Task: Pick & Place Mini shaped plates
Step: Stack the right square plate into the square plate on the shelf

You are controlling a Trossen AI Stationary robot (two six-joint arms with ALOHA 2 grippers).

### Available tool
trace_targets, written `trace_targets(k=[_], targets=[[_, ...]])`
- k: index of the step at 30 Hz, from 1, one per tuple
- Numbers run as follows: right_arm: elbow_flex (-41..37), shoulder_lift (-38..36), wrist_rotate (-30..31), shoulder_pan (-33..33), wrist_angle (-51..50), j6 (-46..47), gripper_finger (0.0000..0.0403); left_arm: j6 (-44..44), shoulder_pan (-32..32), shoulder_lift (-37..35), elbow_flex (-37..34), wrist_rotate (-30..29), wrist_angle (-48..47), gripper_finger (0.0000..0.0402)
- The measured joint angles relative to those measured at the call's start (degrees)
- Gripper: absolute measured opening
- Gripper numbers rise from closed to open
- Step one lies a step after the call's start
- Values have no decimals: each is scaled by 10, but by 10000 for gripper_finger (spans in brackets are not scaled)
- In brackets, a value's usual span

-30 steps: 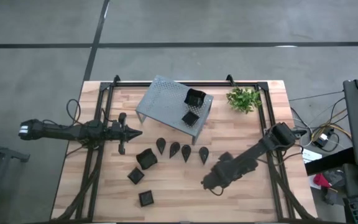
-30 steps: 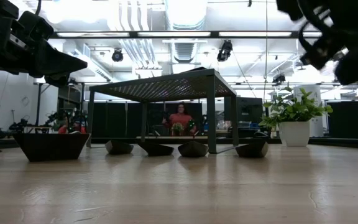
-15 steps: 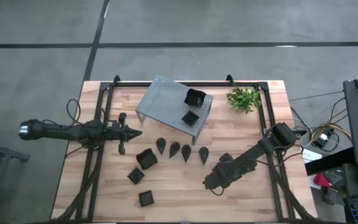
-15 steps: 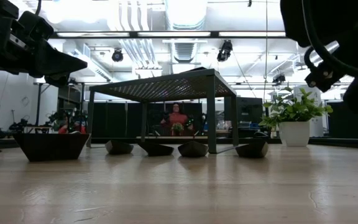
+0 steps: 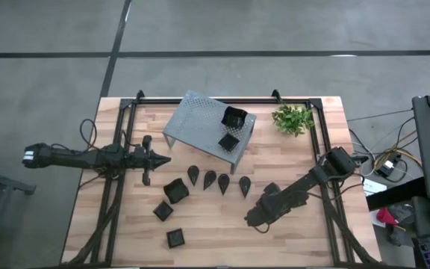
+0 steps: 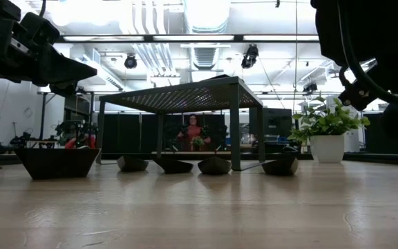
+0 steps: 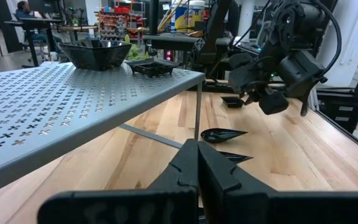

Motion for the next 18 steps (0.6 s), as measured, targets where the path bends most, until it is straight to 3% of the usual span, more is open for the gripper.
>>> trace_targets(k=[18], targets=[[-54, 0, 1, 0, 39, 28, 93, 0, 0, 0, 0, 0, 0, 0]])
